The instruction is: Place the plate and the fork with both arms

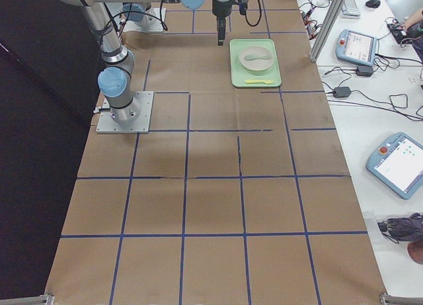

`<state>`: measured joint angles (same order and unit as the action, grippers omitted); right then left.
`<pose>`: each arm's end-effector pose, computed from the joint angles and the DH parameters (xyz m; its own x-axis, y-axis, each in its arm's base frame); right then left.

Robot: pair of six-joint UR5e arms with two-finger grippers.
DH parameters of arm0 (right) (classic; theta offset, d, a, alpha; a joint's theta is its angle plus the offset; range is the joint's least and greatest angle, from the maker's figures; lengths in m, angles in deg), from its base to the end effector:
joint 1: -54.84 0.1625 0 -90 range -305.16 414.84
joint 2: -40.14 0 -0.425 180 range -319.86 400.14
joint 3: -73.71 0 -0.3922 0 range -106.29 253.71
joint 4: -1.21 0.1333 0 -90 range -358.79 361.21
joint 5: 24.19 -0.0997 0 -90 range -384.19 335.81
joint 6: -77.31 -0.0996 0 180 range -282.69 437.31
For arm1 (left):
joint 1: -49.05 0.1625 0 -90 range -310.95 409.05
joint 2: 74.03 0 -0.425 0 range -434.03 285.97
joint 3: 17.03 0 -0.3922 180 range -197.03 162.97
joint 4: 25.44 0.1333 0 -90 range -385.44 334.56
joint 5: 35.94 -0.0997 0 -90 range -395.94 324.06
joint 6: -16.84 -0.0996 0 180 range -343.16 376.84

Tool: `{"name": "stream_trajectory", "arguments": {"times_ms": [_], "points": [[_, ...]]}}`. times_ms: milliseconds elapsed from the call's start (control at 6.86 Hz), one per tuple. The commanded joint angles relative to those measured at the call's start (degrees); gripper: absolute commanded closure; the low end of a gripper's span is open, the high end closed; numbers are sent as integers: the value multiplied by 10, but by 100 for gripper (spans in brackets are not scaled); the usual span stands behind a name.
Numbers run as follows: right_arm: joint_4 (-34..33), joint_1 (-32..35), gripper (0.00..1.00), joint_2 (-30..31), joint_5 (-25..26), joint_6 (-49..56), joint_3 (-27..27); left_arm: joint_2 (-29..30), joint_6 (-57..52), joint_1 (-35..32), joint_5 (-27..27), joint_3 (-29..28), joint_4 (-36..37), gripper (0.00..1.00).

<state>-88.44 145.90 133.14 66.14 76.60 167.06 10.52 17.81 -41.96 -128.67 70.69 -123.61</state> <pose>0.1414 -0.4659 0.4837 -1.0000 -0.0062 0.0059 -0.0061 0.9999 0.0121 -0.1364 -0.4449 0.5381 -0.9989 0.0010 -0.0478 0.0007 1.0000 0.0069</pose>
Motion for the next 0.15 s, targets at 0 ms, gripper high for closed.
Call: {"name": "stream_trajectory", "arguments": {"times_ms": [0], "points": [[0,0,0,0,1,0,0,0,0,0,0,0,0,0]]}}
